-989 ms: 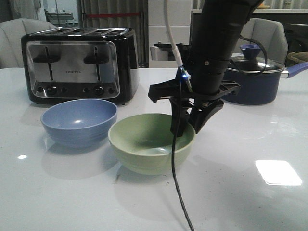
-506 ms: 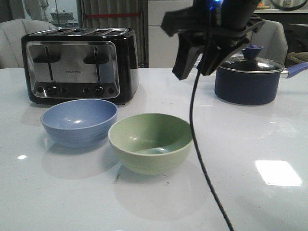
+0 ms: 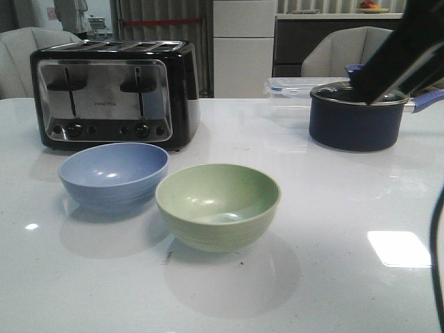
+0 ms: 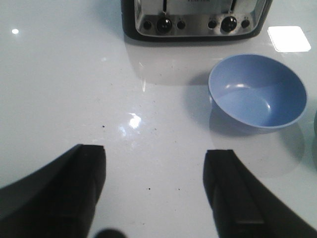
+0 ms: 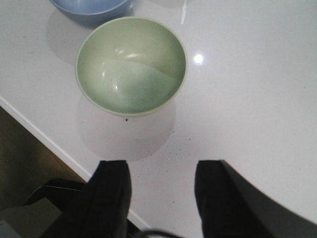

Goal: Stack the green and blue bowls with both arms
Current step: 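Open the right gripper and lift it away from the green bowl, then lower the left gripper and grasp the rim of the blue bowl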

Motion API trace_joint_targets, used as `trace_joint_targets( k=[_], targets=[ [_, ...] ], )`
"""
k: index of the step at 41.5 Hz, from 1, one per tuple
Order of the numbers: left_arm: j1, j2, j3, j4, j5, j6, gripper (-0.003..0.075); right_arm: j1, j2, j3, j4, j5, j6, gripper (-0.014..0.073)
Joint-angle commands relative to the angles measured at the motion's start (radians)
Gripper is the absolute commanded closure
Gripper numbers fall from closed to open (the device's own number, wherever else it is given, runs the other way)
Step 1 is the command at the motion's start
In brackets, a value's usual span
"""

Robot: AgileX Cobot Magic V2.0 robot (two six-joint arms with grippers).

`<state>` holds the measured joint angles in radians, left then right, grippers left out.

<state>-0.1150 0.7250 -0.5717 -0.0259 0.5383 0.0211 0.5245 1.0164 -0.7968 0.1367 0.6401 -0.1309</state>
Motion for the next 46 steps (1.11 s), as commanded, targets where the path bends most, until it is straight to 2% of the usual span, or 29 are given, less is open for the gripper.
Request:
trace_joint_targets(
  k=[1, 5, 14, 34, 38, 46],
  targets=[
    [-0.041, 0.067, -0.056, -0.032, -0.089, 0.001, 0.0132, 0.002, -0.077, 0.01, 0.001, -0.056, -0.016, 0.0167],
    [-0.088, 0.153, -0.091, -0.032, -0.103, 0.001, 0.0085, 0.002, -0.1, 0.03, 0.001, -0.053, -0.016, 0.0167],
    [-0.156, 0.409, -0.221, -0.032, -0.094, 0.001, 0.0084, 0.002, -0.1, 0.03, 0.001, -0.044, -0.016, 0.0167],
    [-0.162, 0.942, -0.575, -0.032, -0.069, 0.001, 0.009, 0.002, -0.1, 0.03, 0.001, -0.044, -0.016, 0.0167],
    [-0.162, 1.004, -0.626, -0.032, -0.064, 0.001, 0.0148, 0.002, -0.1, 0.03, 0.001, -0.044, -0.016, 0.0167],
    [-0.162, 1.092, -0.684, -0.032, -0.064, 0.001, 0.0387, 0.002, -0.1, 0.03, 0.001, -0.044, -0.016, 0.0167]
  ],
)
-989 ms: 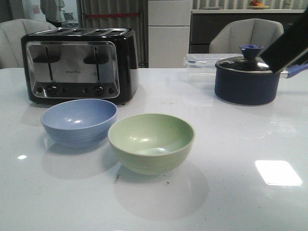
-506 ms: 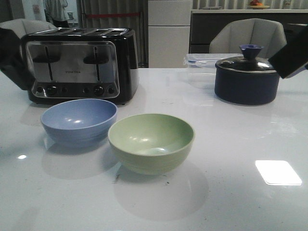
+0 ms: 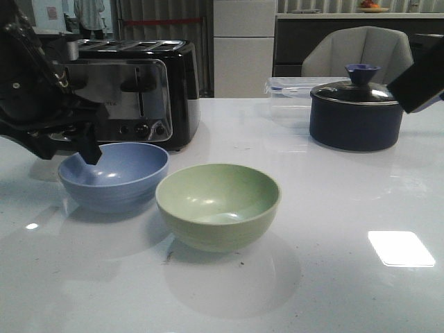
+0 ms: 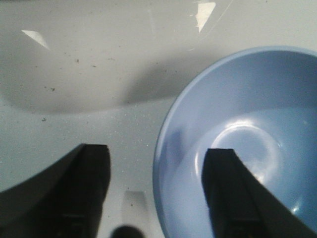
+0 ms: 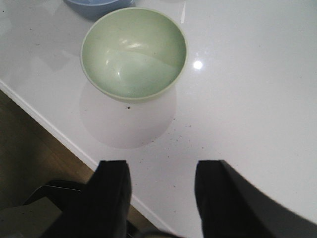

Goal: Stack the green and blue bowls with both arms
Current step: 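Lower the left gripper and grasp the rim of the blue bowl, then lift the blue bowl with the left gripper over the green bowl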

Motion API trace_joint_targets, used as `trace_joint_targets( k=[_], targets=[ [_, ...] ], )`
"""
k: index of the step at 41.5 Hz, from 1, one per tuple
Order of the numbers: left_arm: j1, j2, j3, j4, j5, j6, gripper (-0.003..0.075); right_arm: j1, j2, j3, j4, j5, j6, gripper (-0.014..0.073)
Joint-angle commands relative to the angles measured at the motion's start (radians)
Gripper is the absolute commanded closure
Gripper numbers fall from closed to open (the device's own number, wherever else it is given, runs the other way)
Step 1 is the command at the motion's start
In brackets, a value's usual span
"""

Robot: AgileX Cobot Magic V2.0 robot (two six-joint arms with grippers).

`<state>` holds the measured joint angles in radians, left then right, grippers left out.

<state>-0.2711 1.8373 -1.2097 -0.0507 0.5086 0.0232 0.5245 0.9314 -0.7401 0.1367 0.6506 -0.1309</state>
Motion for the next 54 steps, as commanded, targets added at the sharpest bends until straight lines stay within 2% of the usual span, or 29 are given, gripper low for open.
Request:
trace_joint_targets(
  k=[1, 10, 27, 39, 46, 54],
  targets=[
    [-0.006, -0.014, -0.049, -0.007, -0.035, -0.001, 0.041, 0.002, -0.015, -0.027, 0.001, -0.055, -0.016, 0.0167],
    [-0.006, -0.005, -0.071, -0.007, 0.01, -0.001, 0.0627, 0.002, -0.015, -0.027, 0.001, -0.056, -0.016, 0.0167],
    [-0.029, -0.114, -0.22, -0.015, 0.196, 0.009, 0.0627, 0.002, -0.015, -0.027, 0.001, -0.056, -0.016, 0.0167],
    [-0.158, -0.201, -0.242, -0.126, 0.28, 0.135, 0.0627, 0.002, -0.015, -0.027, 0.001, -0.056, -0.016, 0.0167],
    [-0.253, -0.199, -0.228, -0.135, 0.284, 0.153, 0.0627, 0.002, -0.015, -0.027, 0.001, -0.055, -0.016, 0.0167],
    [-0.307, -0.144, -0.227, -0.143, 0.225, 0.153, 0.0627, 0.002, -0.015, -0.027, 0.001, -0.056, -0.016, 0.0167]
  ],
)
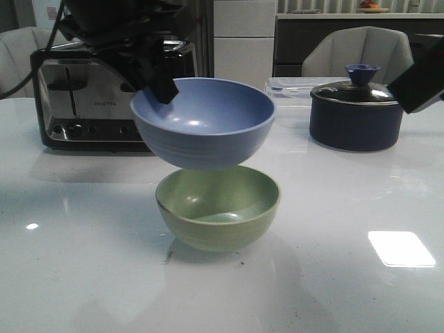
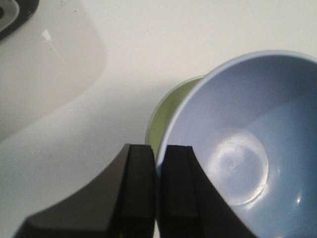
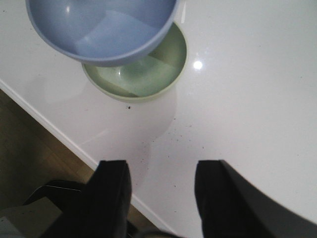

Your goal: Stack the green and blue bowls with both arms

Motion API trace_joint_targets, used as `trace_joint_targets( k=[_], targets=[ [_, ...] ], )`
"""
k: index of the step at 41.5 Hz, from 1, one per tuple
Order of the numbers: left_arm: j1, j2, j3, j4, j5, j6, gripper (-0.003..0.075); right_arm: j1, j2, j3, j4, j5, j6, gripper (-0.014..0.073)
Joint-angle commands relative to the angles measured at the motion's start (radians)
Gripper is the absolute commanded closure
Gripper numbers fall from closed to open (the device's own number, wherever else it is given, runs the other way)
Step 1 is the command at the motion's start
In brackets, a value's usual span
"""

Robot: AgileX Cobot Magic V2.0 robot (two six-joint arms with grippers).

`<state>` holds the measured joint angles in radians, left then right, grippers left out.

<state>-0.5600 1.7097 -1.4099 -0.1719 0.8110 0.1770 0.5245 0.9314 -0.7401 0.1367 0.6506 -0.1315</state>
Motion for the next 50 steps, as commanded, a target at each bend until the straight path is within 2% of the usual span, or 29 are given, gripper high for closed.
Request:
trace_joint_targets(
  k=[1, 11, 14, 16, 22, 25, 36, 50],
  targets=[
    [-0.023, -0.008, -0.027, -0.022, -0.086, 0.0, 0.0627, 0.002, -0.015, -0.027, 0.001, -0.056, -0.015, 0.0167],
    [-0.021, 0.092, -0.027, -0.022, -0.142, 0.0, 0.0626, 0.002, -0.015, -0.027, 0.001, -0.056, -0.015, 0.0167],
    [-0.021, 0.107, -0.027, -0.022, -0.142, 0.0, 0.06, 0.002, -0.015, -0.027, 0.001, -0.056, -0.015, 0.0167],
    [-0.021, 0.114, -0.027, -0.022, -0.142, 0.0, 0.0564, 0.002, -0.015, -0.027, 0.001, -0.056, -0.015, 0.0167],
    [-0.021, 0.114, -0.029, -0.022, -0.141, 0.0, 0.0371, 0.002, -0.015, -0.027, 0.001, -0.056, -0.015, 0.0167],
    [-0.021, 0.105, -0.043, -0.014, -0.116, 0.0, 0.0318, 0.002, -0.015, -0.027, 0.001, -0.056, -0.015, 0.0167],
    [-0.021, -0.082, 0.005, 0.044, -0.105, 0.0, 0.0316, 0.002, -0.015, -0.027, 0.001, -0.055, -0.015, 0.0167],
    [-0.021, -0.456, 0.255, 0.092, -0.131, 0.004, 0.0316, 0.002, -0.015, -0.027, 0.001, -0.055, -0.015, 0.0167]
  ],
)
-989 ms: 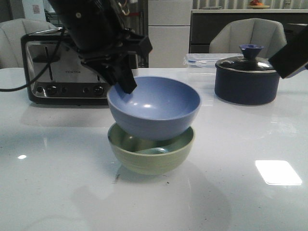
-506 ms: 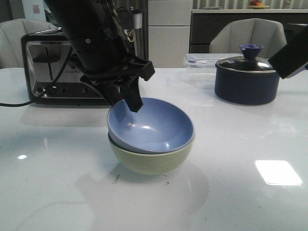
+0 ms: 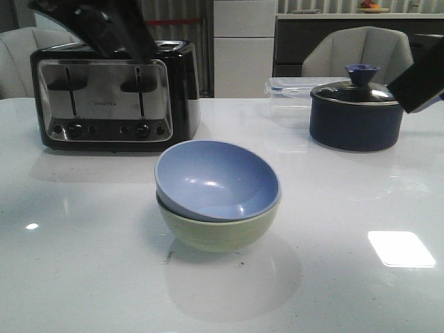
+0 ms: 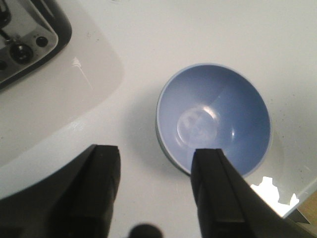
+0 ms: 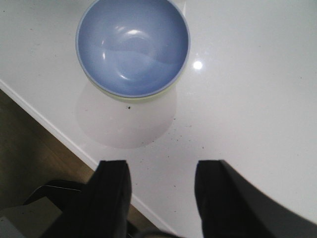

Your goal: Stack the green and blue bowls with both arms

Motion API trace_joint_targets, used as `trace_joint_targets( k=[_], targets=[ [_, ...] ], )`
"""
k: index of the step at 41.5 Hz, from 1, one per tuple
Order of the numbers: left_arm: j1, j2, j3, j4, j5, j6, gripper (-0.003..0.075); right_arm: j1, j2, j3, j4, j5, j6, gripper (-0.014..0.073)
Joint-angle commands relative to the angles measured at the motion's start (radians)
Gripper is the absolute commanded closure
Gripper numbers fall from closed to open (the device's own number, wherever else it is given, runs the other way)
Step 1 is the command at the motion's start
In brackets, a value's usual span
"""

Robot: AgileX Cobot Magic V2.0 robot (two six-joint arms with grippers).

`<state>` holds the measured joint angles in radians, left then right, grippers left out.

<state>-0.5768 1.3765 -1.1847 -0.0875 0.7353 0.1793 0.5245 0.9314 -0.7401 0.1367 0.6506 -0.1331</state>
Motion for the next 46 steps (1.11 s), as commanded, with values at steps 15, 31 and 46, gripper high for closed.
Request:
trace_joint_targets(
  k=[15, 31, 46],
  targets=[
    [-0.004, -0.523, 0.325, 0.01, -0.061, 0.002, 0.0316, 0.002, -0.015, -0.027, 0.001, -0.055, -0.014, 0.0167],
    [-0.004, -0.765, 0.514, 0.01, -0.069, 0.002, 0.0316, 0.002, -0.015, -0.027, 0.001, -0.054, -0.014, 0.0167],
    [-0.004, -0.758, 0.519, 0.052, -0.122, -0.092, 0.0451, 0.002, -0.015, -0.027, 0.001, -0.055, -0.014, 0.0264]
  ],
)
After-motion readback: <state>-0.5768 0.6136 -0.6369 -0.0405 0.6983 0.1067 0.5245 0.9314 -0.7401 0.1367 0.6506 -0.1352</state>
